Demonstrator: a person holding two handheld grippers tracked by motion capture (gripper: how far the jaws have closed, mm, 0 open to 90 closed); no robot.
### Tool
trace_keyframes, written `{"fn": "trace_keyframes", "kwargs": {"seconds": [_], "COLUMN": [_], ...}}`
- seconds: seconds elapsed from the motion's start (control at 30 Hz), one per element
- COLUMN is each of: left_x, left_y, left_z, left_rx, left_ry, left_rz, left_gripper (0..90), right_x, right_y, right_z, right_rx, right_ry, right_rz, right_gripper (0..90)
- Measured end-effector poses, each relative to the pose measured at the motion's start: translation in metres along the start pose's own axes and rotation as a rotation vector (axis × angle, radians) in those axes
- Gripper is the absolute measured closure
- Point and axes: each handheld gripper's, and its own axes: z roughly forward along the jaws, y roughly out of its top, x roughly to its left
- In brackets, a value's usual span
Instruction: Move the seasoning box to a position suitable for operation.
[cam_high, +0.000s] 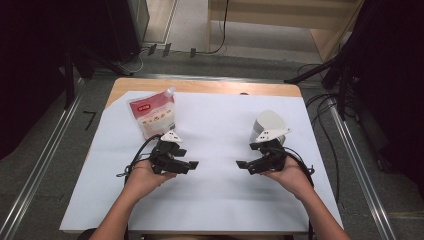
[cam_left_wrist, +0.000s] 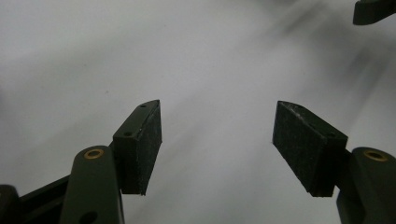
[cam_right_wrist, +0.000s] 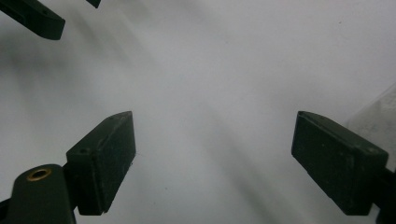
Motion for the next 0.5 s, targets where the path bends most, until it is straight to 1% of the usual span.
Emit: {"fn": "trace_keyframes", "kwargs": {"seconds": [0.07,0.1,0.13,0.17,0.23,0.3,0.33,0.37,0.4,0.43,0.5], "left_x": [0.000,-0.001,0.000,-0.001,-0.001,-0.003,-0.003,-0.004,-0.004,-0.005,-0.005], "left_y": [0.000,0.000,0.000,0.000,-0.001,-0.001,-0.001,-0.002,-0.002,-0.003,-0.003], "left_z": [-0.001,-0.001,-0.001,-0.001,-0.002,-0.002,-0.002,-0.002,-0.002,-0.001,-0.002], "left_rx": [0.000,-0.005,-0.005,-0.011,-0.009,-0.012,-0.007,-0.010,-0.010,-0.021,-0.010], "left_ry": [0.007,0.007,0.001,0.010,0.006,0.012,0.005,0.006,0.008,0.016,0.010], "left_rz": [0.002,-0.003,0.000,-0.001,0.001,0.011,0.024,0.020,0.030,0.030,0.025], "left_gripper": [33.7,33.6,33.6,33.7,33.7,33.7,33.7,33.7,33.7,33.7,33.6], "right_x": [0.000,0.000,0.000,0.000,-0.001,-0.003,-0.004,-0.004,-0.006,-0.007,-0.010], "right_y": [0.002,0.004,0.006,0.007,0.011,0.014,0.016,0.018,0.020,0.021,0.024], "right_z": [-0.005,-0.007,-0.010,-0.013,-0.019,-0.025,-0.028,-0.032,-0.034,-0.037,-0.042], "right_rx": [-0.009,-0.012,-0.015,-0.021,-0.028,-0.038,-0.041,-0.044,-0.051,-0.055,-0.062], "right_ry": [-0.009,-0.015,-0.019,-0.019,-0.022,-0.029,-0.027,-0.035,-0.042,-0.052,-0.062], "right_rz": [-0.007,-0.012,-0.013,-0.017,-0.020,-0.014,-0.011,-0.008,-0.008,-0.007,-0.003], "right_gripper": [14.3,14.2,14.2,14.1,14.0,14.0,13.9,13.9,13.8,13.8,13.8]}}
